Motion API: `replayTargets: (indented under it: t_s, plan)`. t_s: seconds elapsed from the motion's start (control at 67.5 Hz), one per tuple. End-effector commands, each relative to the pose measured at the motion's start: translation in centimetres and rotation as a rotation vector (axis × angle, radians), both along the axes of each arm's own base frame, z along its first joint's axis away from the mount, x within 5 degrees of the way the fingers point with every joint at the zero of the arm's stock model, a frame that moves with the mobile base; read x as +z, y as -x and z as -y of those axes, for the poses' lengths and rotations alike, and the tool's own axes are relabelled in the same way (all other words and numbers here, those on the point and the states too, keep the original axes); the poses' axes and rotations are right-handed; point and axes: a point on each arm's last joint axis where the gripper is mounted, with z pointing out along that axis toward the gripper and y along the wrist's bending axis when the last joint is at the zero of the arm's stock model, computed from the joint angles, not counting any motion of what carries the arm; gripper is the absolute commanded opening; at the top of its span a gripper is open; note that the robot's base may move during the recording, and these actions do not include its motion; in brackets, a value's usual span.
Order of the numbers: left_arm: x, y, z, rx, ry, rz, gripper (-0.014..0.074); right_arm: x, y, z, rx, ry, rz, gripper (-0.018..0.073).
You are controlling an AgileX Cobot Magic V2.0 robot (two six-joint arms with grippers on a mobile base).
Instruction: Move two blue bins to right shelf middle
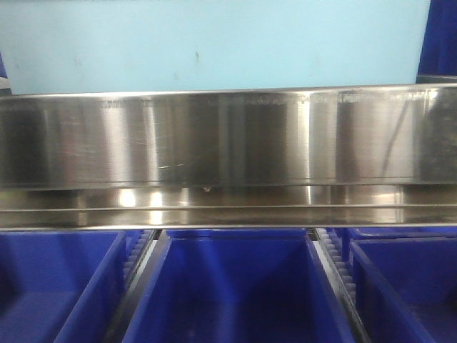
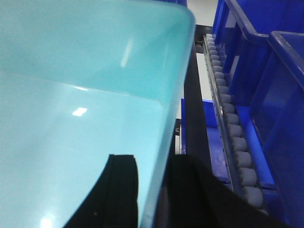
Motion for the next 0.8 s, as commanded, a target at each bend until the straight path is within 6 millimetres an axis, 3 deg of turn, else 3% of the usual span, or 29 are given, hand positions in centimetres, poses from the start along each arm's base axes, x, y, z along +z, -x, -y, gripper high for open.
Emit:
replayTargets:
  t_s: [0.0, 0.252, 0.474, 0.578, 0.786]
  plan:
    - [0.9, 1.2, 0.6, -0.034, 0.104, 0.065, -0.0111, 0.6, -0.3, -0.6, 0.046, -0.056, 0.068, -0.0153]
    - [-0.7, 1.6, 0.5, -0.046, 0.103, 0.076, -0.0111, -1.4, -0.4, -0.8, 0.053, -0.06, 0.029, -0.0153]
    - [-2.4, 1.9, 1.9, -0.1, 0.104, 0.093, -0.0111, -2.5, -0.4, -0.9, 0.051, -0.062, 0.003, -0.0153]
    - [-2.5, 2.0, 2.2, -0.112, 0.096, 0.094, -0.0111, -3.5, -0.3, -0.9, 0.055, -0.05, -0.021, -0.0153]
    - [-2.6, 2.0, 2.2, -0.117, 0.065, 0.099, -0.0111, -3.4, -0.4, -1.1, 0.072, -0.056, -0.004, -0.0153]
